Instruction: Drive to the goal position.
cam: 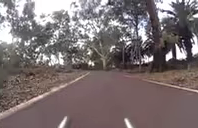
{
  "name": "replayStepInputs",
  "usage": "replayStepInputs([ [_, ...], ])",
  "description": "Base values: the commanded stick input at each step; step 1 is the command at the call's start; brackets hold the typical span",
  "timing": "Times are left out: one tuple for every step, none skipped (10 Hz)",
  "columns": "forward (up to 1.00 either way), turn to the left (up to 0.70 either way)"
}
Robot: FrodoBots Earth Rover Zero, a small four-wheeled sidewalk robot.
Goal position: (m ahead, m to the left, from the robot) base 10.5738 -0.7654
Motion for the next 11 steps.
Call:
replayStepInputs([
  [0.6,0.0],
  [0.6,0.0],
  [0.6,0.0],
  [0.6,0.0],
  [0.6,0.0],
  [0.6,0.0],
  [0.6,0.0],
  [0.6,0.0],
  [0.6,0.0],
  [0.6,0.0],
  [0.6,0.0],
])
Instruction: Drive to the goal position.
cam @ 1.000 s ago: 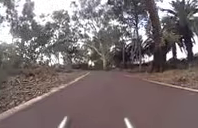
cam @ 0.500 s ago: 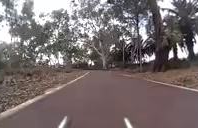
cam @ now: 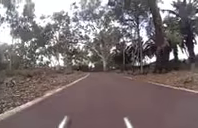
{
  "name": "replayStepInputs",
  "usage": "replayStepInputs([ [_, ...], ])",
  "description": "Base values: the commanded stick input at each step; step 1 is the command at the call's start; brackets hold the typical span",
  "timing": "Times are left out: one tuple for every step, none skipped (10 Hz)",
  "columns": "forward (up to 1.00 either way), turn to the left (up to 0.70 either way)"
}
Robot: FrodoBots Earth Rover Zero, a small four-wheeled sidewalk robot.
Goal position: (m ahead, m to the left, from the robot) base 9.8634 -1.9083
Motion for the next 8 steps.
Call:
replayStepInputs([
  [0.6,0.0],
  [0.6,0.0],
  [0.6,0.05],
  [0.6,0.09],
  [0.6,0.14],
  [0.6,0.0],
  [0.6,0.0],
  [0.6,0.0],
])
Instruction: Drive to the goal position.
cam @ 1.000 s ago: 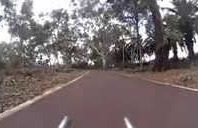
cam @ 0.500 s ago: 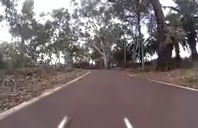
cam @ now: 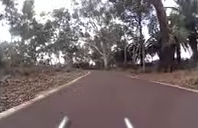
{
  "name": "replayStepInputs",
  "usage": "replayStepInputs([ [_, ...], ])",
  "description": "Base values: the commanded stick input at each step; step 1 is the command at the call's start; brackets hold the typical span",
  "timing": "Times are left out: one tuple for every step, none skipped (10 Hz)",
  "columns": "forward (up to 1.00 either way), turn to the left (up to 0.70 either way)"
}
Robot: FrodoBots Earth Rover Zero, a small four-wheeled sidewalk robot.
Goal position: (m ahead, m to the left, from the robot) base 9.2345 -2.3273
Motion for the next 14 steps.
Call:
replayStepInputs([
  [0.6,0.0],
  [0.6,0.0],
  [0.6,0.0],
  [0.6,0.0],
  [0.6,0.0],
  [0.6,0.0],
  [0.6,0.0],
  [0.6,0.0],
  [0.6,0.0],
  [0.6,0.0],
  [0.6,0.0],
  [0.6,0.0],
  [0.6,0.0],
  [0.6,0.14],
])
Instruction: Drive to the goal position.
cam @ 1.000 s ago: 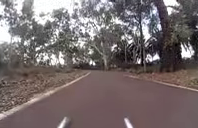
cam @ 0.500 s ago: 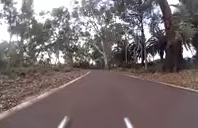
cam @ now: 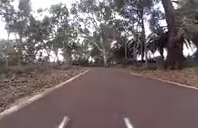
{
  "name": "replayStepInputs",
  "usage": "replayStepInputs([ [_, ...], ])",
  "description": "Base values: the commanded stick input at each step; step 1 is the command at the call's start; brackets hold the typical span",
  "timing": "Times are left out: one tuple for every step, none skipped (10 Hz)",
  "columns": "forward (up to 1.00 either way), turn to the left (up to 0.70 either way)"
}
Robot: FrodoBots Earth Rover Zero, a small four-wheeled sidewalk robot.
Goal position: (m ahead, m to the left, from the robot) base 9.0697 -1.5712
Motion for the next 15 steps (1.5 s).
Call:
replayStepInputs([
  [0.6,0.13],
  [0.6,0.13],
  [0.6,0.11],
  [0.6,0.09],
  [0.6,0.07],
  [0.6,0.06],
  [0.6,0.04],
  [0.6,0.02],
  [0.6,0.0],
  [0.6,0.0],
  [0.6,0.0],
  [0.6,0.0],
  [0.6,0.0],
  [0.6,0.0],
  [0.6,0.0],
])
